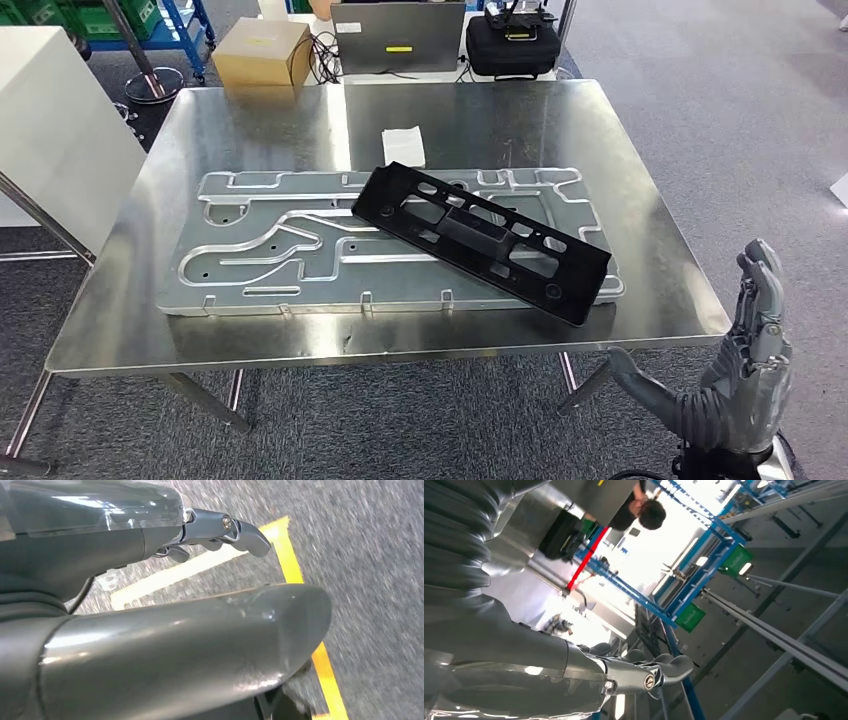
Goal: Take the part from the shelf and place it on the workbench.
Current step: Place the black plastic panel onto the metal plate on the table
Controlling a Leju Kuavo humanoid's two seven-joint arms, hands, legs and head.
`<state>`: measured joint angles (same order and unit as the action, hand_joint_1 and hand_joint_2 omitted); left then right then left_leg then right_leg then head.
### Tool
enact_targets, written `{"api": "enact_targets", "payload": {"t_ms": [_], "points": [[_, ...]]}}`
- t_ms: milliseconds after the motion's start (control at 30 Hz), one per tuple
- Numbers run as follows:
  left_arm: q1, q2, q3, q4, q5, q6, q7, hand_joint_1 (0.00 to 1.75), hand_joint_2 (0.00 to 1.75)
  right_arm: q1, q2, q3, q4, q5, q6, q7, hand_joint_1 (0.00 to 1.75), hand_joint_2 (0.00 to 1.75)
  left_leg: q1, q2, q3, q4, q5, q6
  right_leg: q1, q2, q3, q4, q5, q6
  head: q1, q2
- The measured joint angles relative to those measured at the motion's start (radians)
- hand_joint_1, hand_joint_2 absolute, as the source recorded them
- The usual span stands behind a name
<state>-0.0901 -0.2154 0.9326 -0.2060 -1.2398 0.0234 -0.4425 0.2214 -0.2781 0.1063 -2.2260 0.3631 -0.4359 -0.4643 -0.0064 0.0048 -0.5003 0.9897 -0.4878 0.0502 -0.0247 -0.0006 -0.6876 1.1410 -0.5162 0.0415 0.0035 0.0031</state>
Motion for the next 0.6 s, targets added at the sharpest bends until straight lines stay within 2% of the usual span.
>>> {"api": "enact_targets", "payload": {"t_ms": [33, 67, 100, 133, 167, 200, 233, 267, 300, 333, 400, 433, 467, 533, 567, 600], "points": [[-0.001, 0.0, 0.003, 0.0, 0.014, 0.005, -0.001, 0.0, 0.0, 0.001, 0.0, -0.005, 0.0, -0.002, 0.002, 0.001, 0.0, 1.75, -0.002, 0.002, -0.013, 0.001, 0.01, 0.003, 0.001, 0.0, -0.015, 0.062, -0.044, 0.001, 0.001, 0.0], [-0.001, 0.001, 0.012, 0.0, 0.039, 0.01, -0.003, 0.0, 0.0, 0.003, 0.0, -0.01, -0.001, -0.005, 0.004, 0.001, 0.0, 1.75, -0.004, 0.003, -0.027, 0.002, 0.02, 0.005, 0.002, 0.0, -0.023, 0.117, -0.069, 0.001, 0.001, 0.0], [-0.002, 0.001, 0.027, 0.0, 0.072, 0.016, -0.006, 0.0, 0.0, 0.007, 0.0, -0.016, -0.002, -0.006, 0.004, 0.002, 0.0, 1.75, -0.007, 0.004, -0.041, 0.005, 0.029, 0.005, 0.003, 0.0, -0.018, 0.146, -0.07, 0.001, 0.001, 0.0], [-0.002, 0.002, 0.045, 0.0, 0.101, 0.02, -0.01, 0.0, 0.0, 0.015, 0.0, -0.023, -0.007, -0.004, 0.002, 0.001, 0.0, 1.75, -0.009, 0.005, -0.054, 0.007, 0.038, 0.005, 0.004, 0.0, 0.005, 0.139, -0.051, -0.002, 0.002, 0.0], [-0.002, 0.001, 0.063, 0.0, 0.122, 0.025, -0.013, 0.0, 0.0, 0.026, 0.0, -0.03, -0.013, -0.001, 0.0, 0.0, 0.0, 1.75, -0.011, 0.005, -0.067, 0.01, 0.045, 0.005, 0.006, 0.0, 0.044, 0.1, -0.025, -0.008, 0.002, 0.0], [-0.001, -0.001, 0.076, 0.0, 0.133, 0.031, -0.014, 0.0, 0.0, 0.037, 0.001, -0.036, -0.021, 0.004, -0.003, -0.002, 0.0, 1.75, -0.012, 0.004, -0.077, 0.013, 0.052, 0.004, 0.01, 0.0, 0.098, 0.033, -0.008, -0.017, 0.002, 0.0], [-0.002, -0.003, 0.084, 0.0, 0.136, 0.04, -0.013, 0.0, 0.0, 0.045, 0.002, -0.04, -0.029, 0.01, -0.006, -0.005, 0.0, 1.75, -0.015, 0.003, -0.085, 0.016, 0.058, 0.002, 0.015, -0.001, 0.152, -0.043, -0.003, -0.026, 0.001, 0.0], [-0.004, -0.007, 0.09, 0.0, 0.137, 0.047, -0.011, 0.0, 0.0, 0.05, 0.003, -0.042, -0.036, 0.014, -0.007, -0.008, 0.0, 1.75, -0.016, 0.003, -0.09, 0.018, 0.064, -0.002, 0.019, -0.001, 0.191, -0.103, -0.006, -0.033, 0.001, 0.0], [-0.006, -0.011, 0.094, 0.0, 0.138, 0.053, -0.008, 0.0, 0.0, 0.053, 0.005, -0.044, -0.041, 0.018, -0.008, -0.01, 0.0, 1.75, -0.016, 0.004, -0.093, 0.018, 0.07, -0.007, 0.023, -0.002, 0.214, -0.142, -0.012, -0.038, 0.002, 0.0], [-0.009, -0.013, 0.099, 0.0, 0.138, 0.056, -0.006, 0.0, 0.0, 0.056, 0.006, -0.046, -0.045, 0.02, -0.008, -0.011, 0.0, 1.75, -0.016, 0.004, -0.095, 0.018, 0.076, -0.012, 0.025, -0.003, 0.22, -0.158, -0.012, -0.041, 0.002, 0.0], [-0.011, -0.017, 0.108, 0.0, 0.138, 0.057, -0.004, 0.0, 0.0, 0.06, 0.01, -0.048, -0.048, 0.021, -0.008, -0.011, 0.0, 1.75, -0.015, 0.003, -0.1, 0.024, 0.075, -0.025, 0.022, -0.005, 0.212, -0.168, 0.006, -0.048, 0.005, 0.0], [-0.011, -0.018, 0.113, 0.0, 0.137, 0.057, -0.003, 0.0, 0.0, 0.061, 0.011, -0.049, -0.048, 0.021, -0.008, -0.011, 0.0, 1.75, -0.014, 0.001, -0.108, 0.041, 0.053, -0.032, 0.019, -0.007, 0.205, -0.173, 0.017, -0.054, 0.004, 0.0], [-0.01, -0.018, 0.116, 0.0, 0.137, 0.056, -0.003, 0.0, 0.0, 0.061, 0.014, -0.049, -0.048, 0.021, -0.008, -0.011, 0.0, 1.75, -0.012, -0.001, -0.12, 0.076, 0.014, -0.039, 0.015, -0.008, 0.196, -0.176, 0.028, -0.058, 0.003, 0.0], [-0.009, -0.018, 0.121, 0.0, 0.138, 0.056, -0.002, 0.0, 0.0, 0.063, 0.018, -0.049, -0.048, 0.021, -0.008, -0.011, 0.0, 1.75, -0.003, -0.002, -0.153, 0.195, -0.084, -0.052, 0.015, -0.01, 0.169, -0.173, 0.048, -0.062, 0.002, 0.0], [-0.009, -0.018, 0.123, 0.0, 0.14, 0.056, -0.002, 0.0, 0.0, 0.064, 0.021, -0.049, -0.048, 0.021, -0.008, -0.011, 0.0, 1.75, 0.002, -0.002, -0.164, 0.254, -0.113, -0.058, 0.014, -0.011, 0.153, -0.169, 0.058, -0.061, 0.001, 0.0], [-0.009, -0.018, 0.125, 0.0, 0.141, 0.056, -0.002, 0.0, 0.0, 0.065, 0.024, -0.049, -0.048, 0.022, -0.008, -0.012, 0.0, 1.75, 0.007, -0.002, -0.164, 0.292, -0.118, -0.063, 0.013, -0.012, 0.136, -0.165, 0.067, -0.058, 0.002, 0.0]]}}
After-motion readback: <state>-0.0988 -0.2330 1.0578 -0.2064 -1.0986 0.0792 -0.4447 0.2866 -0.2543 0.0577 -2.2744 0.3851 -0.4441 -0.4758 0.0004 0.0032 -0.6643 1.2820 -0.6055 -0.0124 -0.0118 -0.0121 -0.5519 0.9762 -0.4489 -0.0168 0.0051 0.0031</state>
